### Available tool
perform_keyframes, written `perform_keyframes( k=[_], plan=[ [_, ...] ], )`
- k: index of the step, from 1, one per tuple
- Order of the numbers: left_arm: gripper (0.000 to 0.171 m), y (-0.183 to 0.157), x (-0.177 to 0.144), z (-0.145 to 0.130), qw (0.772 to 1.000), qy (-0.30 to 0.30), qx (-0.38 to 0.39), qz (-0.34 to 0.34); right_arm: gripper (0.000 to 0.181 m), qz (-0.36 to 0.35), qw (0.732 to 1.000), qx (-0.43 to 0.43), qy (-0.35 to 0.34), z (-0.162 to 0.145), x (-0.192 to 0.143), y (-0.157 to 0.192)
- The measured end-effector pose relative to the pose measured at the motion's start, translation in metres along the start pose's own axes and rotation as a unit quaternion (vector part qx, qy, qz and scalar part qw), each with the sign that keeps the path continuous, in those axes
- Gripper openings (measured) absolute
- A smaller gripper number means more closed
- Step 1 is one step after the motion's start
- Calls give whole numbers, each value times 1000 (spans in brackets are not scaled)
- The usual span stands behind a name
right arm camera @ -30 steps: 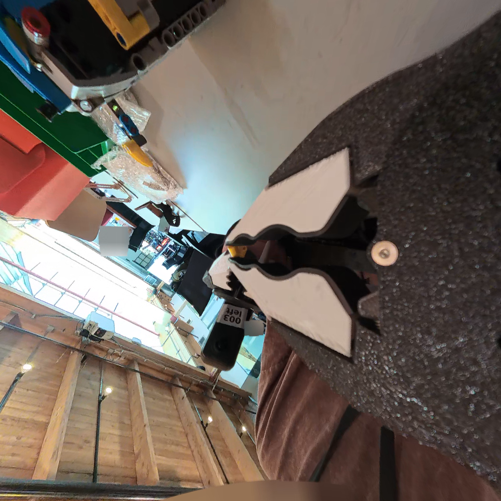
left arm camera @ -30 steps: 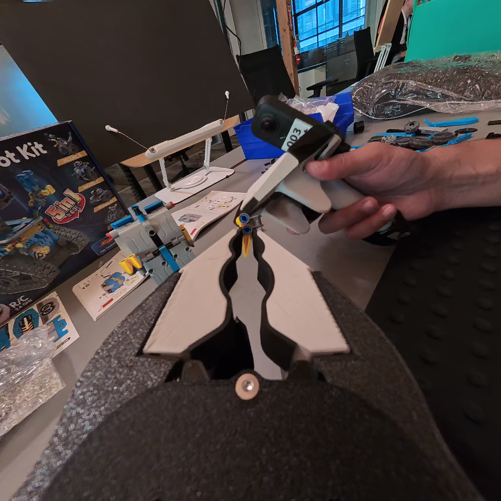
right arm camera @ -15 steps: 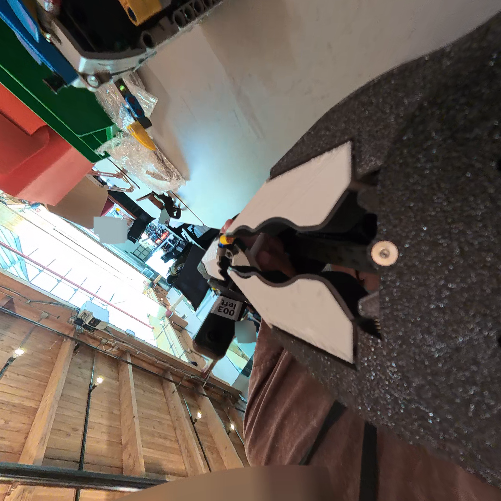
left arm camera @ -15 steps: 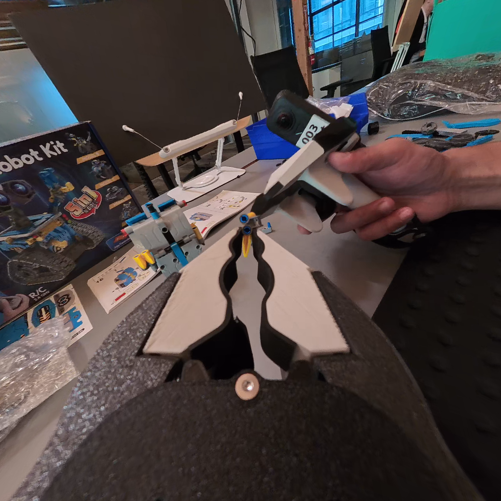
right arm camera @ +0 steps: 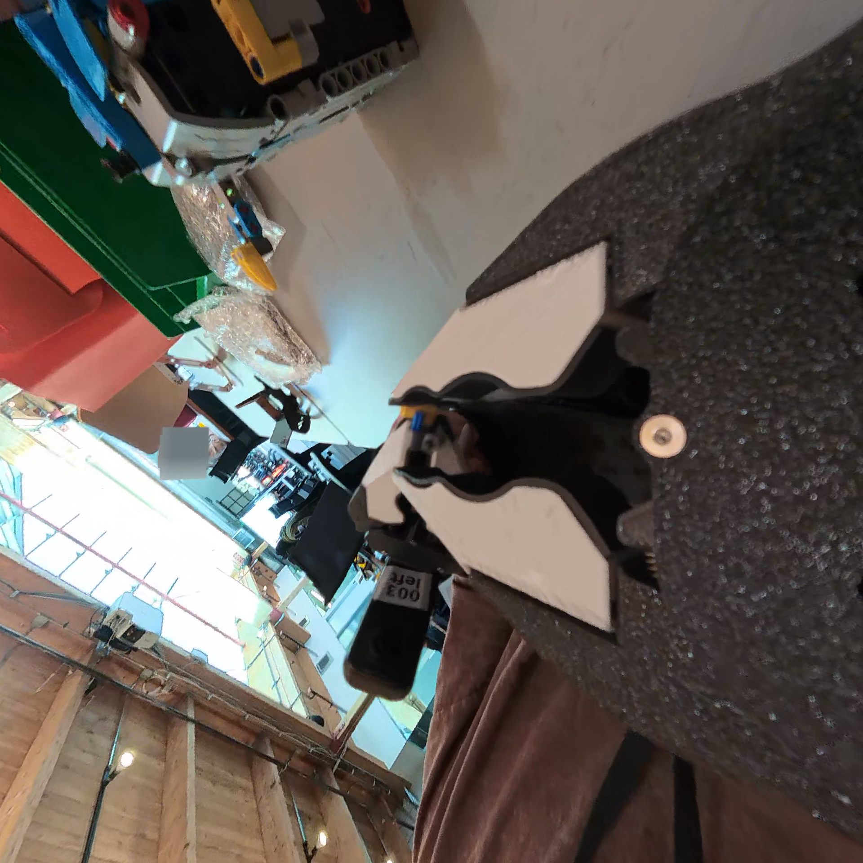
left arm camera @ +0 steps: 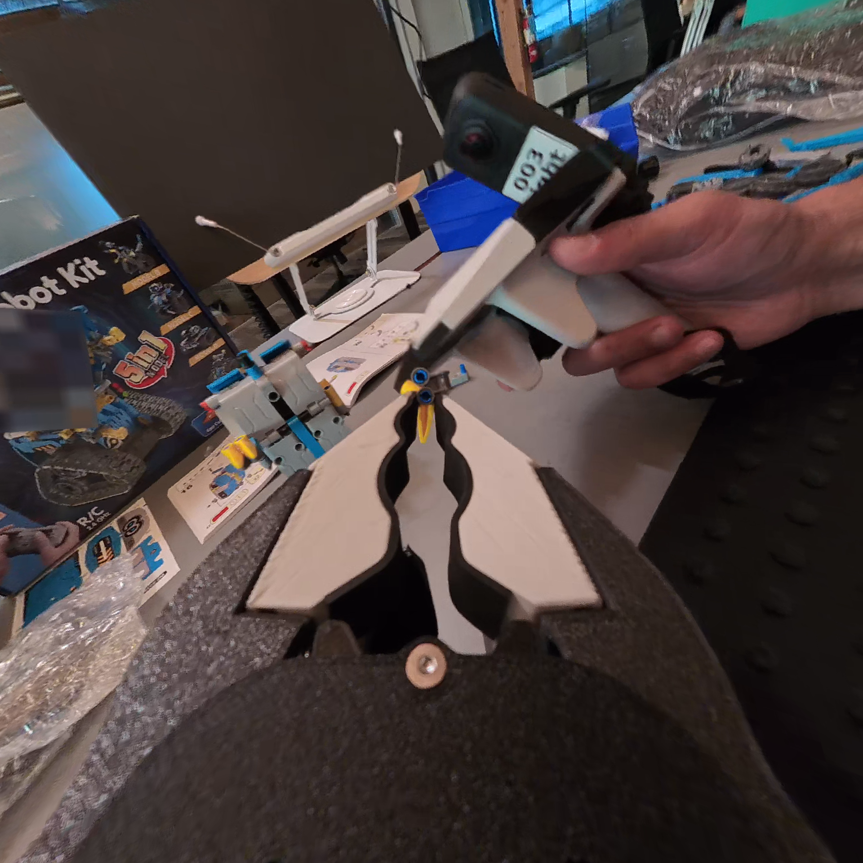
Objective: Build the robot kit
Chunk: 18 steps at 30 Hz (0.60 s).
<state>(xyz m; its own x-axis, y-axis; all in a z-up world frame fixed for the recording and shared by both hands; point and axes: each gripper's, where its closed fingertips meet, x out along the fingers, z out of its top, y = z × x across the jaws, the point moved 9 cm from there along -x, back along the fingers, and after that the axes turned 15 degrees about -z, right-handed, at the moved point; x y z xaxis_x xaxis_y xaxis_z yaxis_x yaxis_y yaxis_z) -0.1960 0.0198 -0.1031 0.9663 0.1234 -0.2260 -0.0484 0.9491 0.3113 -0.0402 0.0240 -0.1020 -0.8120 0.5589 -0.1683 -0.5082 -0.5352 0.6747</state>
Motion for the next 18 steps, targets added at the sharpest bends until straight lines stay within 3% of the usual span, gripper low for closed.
perform_keyframes(
  k=[1,7,10,12,15,18],
  plan=[
    [7,-2,2,-1,1000,13,13,6,14,15,1000,-2,0,0,0,4],
    [7,-3,0,-1,998,29,42,22,17,-11,999,-46,0,3,-5,6],
    [7,5,-11,-9,999,37,25,27,19,-103,990,-101,6,14,-24,-16],
    [7,11,-18,-11,1000,17,-6,14,16,-176,969,-167,51,15,-37,-33],
    [7,16,-23,-13,1000,-4,-31,-3,15,-283,910,-269,136,14,-61,-57],
    [7,16,-22,-14,999,-4,-33,-9,15,-363,871,-291,156,22,-93,-71]
  ],
)
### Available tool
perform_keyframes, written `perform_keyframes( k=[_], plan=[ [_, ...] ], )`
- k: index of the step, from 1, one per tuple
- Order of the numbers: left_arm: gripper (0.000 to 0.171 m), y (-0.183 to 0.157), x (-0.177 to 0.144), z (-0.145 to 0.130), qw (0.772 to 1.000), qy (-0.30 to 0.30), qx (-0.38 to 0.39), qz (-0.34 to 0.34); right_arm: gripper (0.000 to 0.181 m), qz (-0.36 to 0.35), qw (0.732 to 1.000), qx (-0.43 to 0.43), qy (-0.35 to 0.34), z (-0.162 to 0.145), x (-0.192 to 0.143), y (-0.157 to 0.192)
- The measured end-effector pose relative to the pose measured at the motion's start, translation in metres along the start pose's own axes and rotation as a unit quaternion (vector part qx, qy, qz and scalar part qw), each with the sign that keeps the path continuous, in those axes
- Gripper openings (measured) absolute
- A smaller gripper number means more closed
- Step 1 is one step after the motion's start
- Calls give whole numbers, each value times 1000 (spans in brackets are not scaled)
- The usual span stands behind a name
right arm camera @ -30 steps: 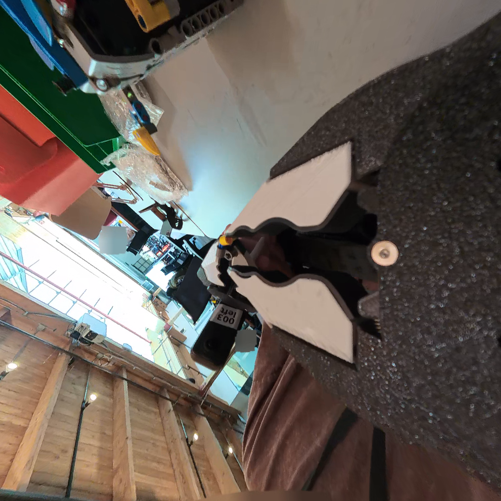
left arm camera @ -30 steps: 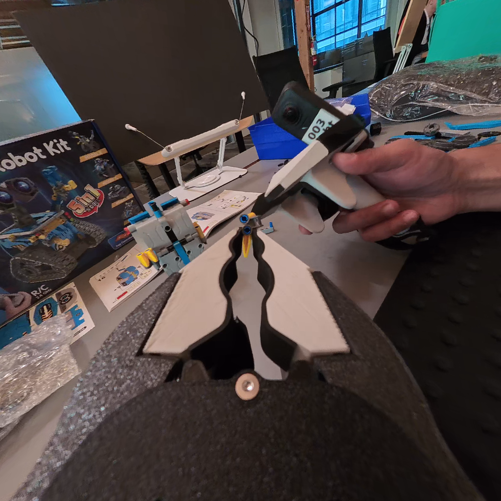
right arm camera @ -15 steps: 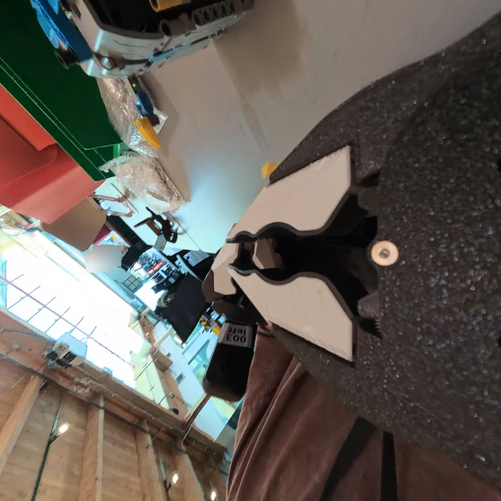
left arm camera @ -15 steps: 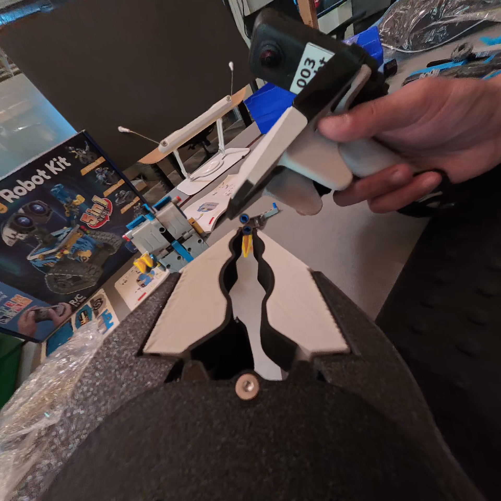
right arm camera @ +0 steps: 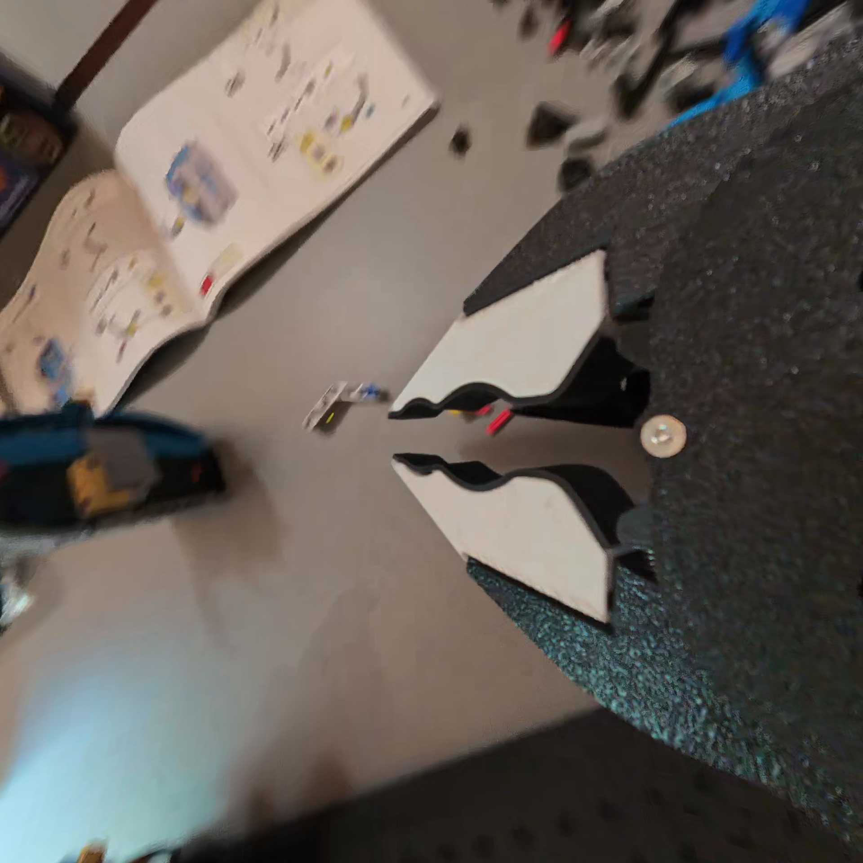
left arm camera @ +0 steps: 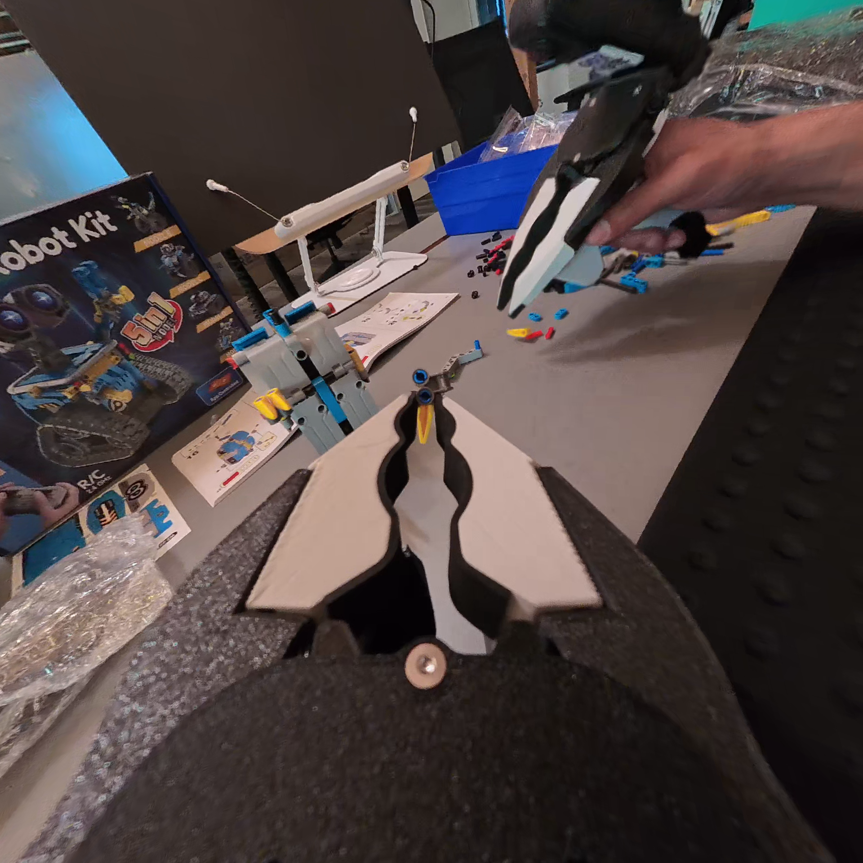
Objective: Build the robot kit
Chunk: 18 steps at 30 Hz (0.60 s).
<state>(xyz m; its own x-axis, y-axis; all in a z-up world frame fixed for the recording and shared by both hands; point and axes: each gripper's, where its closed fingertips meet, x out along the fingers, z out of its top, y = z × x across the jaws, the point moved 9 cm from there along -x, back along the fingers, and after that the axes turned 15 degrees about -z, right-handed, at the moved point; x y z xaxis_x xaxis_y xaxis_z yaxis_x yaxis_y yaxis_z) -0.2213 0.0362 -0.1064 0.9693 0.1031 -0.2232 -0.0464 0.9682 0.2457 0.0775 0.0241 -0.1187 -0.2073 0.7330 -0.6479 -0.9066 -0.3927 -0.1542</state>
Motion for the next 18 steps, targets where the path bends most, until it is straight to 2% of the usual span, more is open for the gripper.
perform_keyframes(
  k=[5,9,11,18],
  plan=[
    [7,-6,6,-1,999,22,27,-4,22,-29,997,34,65,-26,-14,-33],
    [7,-5,9,-3,999,30,24,-9,25,8,994,73,79,-30,1,-27],
    [7,-3,7,-3,1000,22,17,-8,27,8,993,60,98,-31,10,-22],
    [7,-1,6,-3,1000,13,2,-14,21,32,995,43,84,-29,20,-9]
  ],
)
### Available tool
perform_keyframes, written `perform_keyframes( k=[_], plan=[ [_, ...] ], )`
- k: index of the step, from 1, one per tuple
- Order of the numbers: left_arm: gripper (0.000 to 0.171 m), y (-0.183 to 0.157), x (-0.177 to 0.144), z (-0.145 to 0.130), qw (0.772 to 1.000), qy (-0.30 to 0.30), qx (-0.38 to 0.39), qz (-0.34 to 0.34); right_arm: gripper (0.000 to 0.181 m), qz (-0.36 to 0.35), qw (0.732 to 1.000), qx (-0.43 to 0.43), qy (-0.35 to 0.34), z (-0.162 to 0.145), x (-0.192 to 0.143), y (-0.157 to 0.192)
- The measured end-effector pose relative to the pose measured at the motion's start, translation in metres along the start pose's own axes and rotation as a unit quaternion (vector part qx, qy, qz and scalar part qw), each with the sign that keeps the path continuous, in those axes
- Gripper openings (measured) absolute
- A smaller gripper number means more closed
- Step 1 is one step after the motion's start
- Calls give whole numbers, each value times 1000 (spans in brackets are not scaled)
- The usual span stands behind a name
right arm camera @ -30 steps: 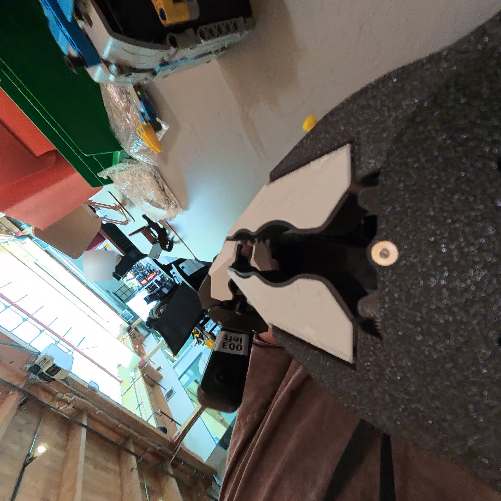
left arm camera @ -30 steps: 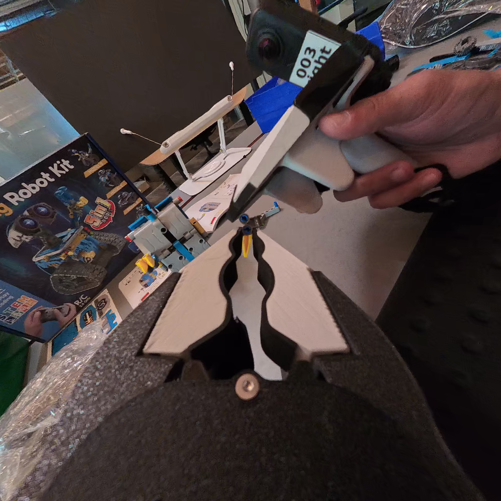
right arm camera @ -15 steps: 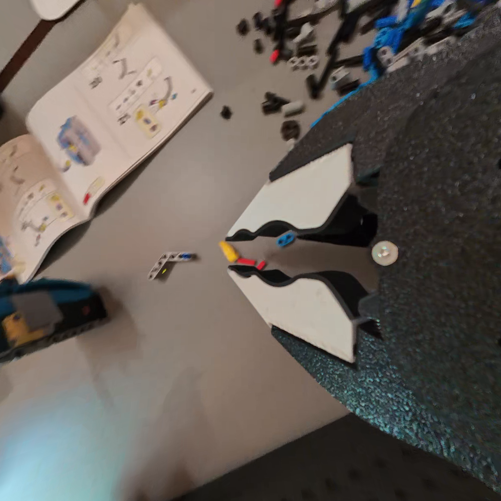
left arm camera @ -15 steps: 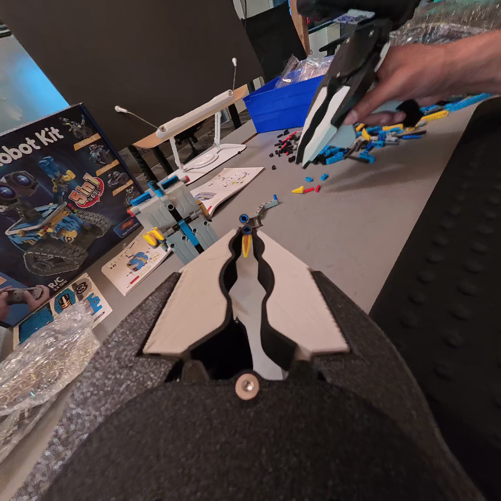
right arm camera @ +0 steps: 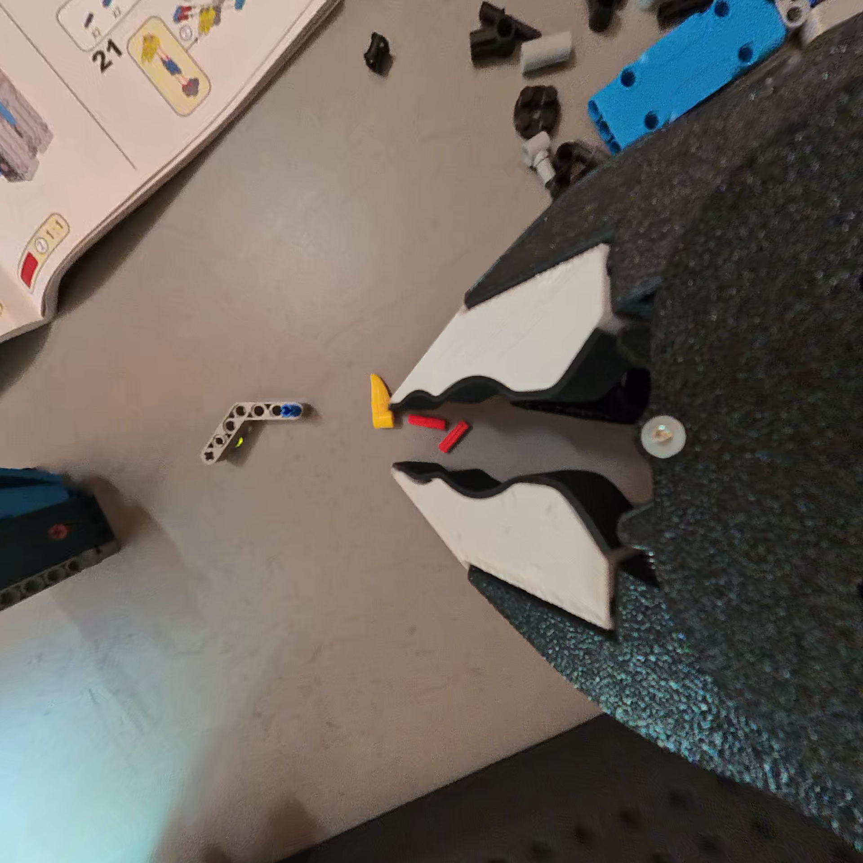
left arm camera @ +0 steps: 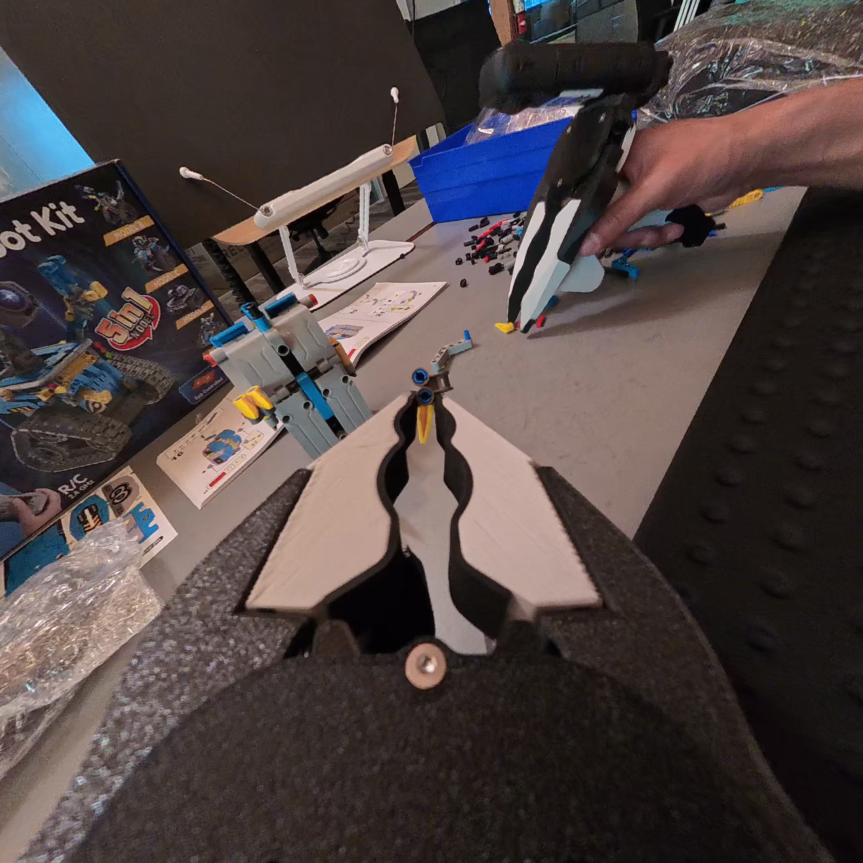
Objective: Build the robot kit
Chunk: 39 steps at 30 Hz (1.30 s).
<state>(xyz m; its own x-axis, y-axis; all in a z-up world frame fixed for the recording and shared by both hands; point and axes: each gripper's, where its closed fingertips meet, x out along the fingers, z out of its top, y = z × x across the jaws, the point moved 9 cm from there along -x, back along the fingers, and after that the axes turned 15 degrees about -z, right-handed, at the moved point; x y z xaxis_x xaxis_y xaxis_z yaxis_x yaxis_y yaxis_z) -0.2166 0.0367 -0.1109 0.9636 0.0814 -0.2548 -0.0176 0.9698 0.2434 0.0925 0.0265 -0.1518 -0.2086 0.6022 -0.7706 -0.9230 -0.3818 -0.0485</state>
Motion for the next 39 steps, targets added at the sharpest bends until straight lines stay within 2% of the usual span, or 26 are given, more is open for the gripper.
perform_keyframes(
  k=[2,7,10,14,18,21,23,26,29,31,35,39],
  plan=[
    [7,-1,0,0,1000,2,2,-2,19,-10,1000,-12,-5,2,0,2],
    [7,-2,0,0,1000,-1,8,-4,21,-90,992,-82,-31,2,-1,4],
    [7,-2,0,0,1000,0,8,-6,22,-100,988,-108,-41,0,1,8],
    [7,-3,1,0,1000,3,11,-10,25,-72,991,-102,-54,2,5,3],
    [7,-4,2,0,1000,7,15,-14,20,-23,997,-61,-47,3,10,-6],
    [7,-5,2,1,1000,6,20,-12,19,-16,997,-59,-52,3,10,-7],
    [7,-7,0,2,1000,0,25,-10,8,-12,997,-54,-50,2,9,-8],
    [7,-9,-2,6,999,-15,32,-10,7,3,997,-41,-60,4,6,-6],
    [7,-13,-6,12,998,-44,35,-17,7,49,992,-21,-110,18,-12,10],
    [7,-16,-11,17,996,-79,30,-28,7,123,979,14,-162,34,-32,32],
    [7,-28,-27,41,979,-190,3,-77,8,304,920,68,-239,65,-76,98],
    [7,-46,-47,74,949,-291,-22,-123,7,390,868,60,-301,89,-121,158]
  ],
)
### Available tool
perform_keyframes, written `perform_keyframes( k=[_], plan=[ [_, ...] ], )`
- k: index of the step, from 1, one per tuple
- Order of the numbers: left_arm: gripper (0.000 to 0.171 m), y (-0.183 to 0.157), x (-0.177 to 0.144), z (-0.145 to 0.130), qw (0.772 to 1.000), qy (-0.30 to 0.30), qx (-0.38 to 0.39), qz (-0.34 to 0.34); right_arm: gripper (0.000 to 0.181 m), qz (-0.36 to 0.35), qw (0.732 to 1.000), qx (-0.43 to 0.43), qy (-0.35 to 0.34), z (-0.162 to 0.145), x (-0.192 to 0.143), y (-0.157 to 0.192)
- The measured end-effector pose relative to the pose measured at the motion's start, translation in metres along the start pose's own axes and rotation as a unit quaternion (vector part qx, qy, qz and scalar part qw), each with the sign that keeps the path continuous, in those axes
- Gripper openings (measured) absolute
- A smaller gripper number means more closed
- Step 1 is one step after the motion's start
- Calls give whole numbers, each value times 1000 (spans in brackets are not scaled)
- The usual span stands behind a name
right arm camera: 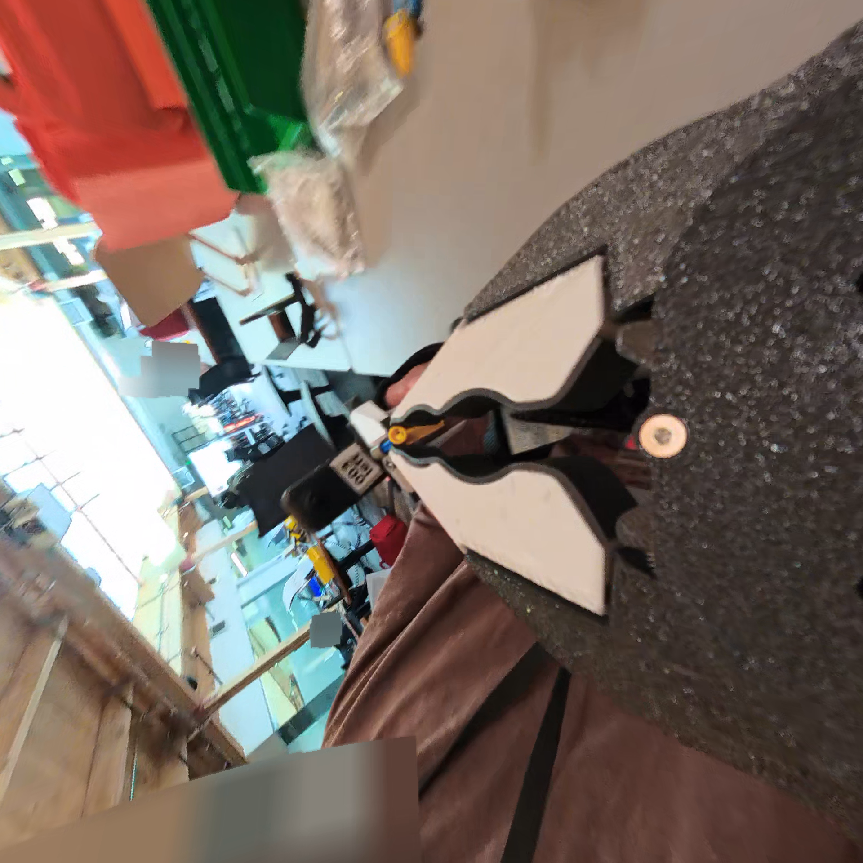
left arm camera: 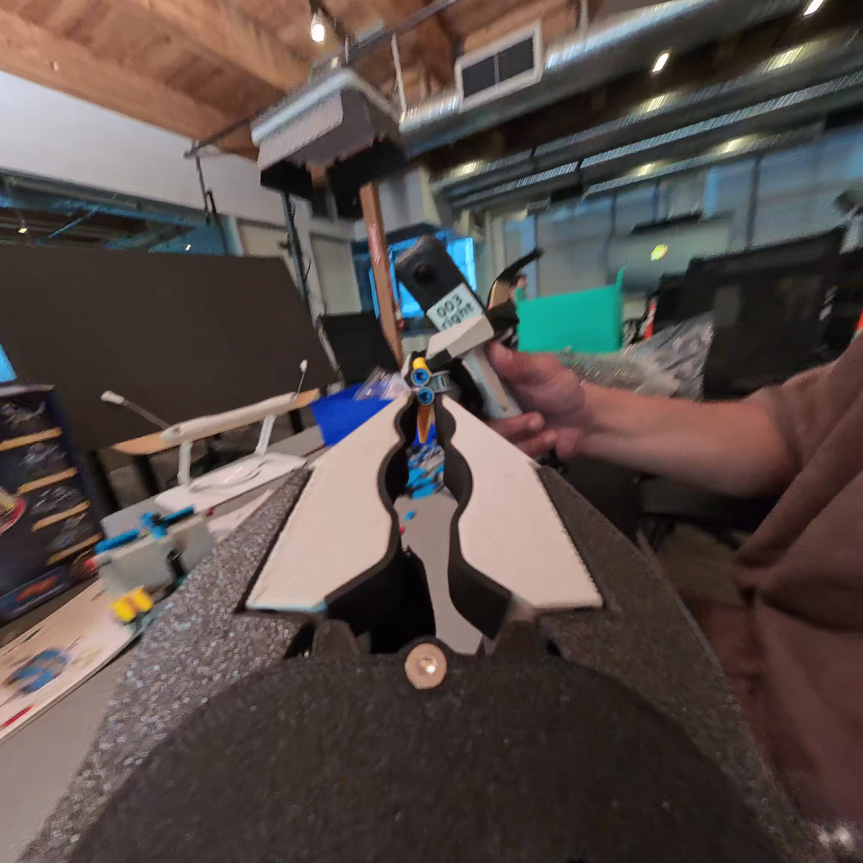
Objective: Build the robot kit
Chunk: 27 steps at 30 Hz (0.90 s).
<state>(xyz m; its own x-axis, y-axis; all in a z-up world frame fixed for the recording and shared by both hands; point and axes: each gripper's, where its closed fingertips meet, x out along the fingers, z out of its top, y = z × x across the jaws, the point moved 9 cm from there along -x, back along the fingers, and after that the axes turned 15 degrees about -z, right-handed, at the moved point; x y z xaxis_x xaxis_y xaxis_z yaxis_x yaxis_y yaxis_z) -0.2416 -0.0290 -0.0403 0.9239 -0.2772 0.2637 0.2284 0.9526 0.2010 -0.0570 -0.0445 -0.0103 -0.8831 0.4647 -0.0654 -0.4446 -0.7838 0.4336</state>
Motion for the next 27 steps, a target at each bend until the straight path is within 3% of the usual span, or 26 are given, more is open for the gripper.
perform_keyframes(
  k=[4,8,16,22,27],
  plan=[
    [6,-19,1,26,997,-72,-23,-23,7,1,997,-45,-63,8,14,50],
    [6,-32,0,44,993,-115,-20,-29,6,-5,993,-43,-114,8,16,77],
    [6,-45,3,61,985,-157,-37,-62,6,-14,987,-60,-147,11,15,104],
    [6,-45,4,64,958,-220,-151,-105,7,-8,977,-136,-163,14,12,119],
    [6,-46,3,65,943,-241,-187,-130,7,-34,974,-161,-153,18,16,123]
  ],
)
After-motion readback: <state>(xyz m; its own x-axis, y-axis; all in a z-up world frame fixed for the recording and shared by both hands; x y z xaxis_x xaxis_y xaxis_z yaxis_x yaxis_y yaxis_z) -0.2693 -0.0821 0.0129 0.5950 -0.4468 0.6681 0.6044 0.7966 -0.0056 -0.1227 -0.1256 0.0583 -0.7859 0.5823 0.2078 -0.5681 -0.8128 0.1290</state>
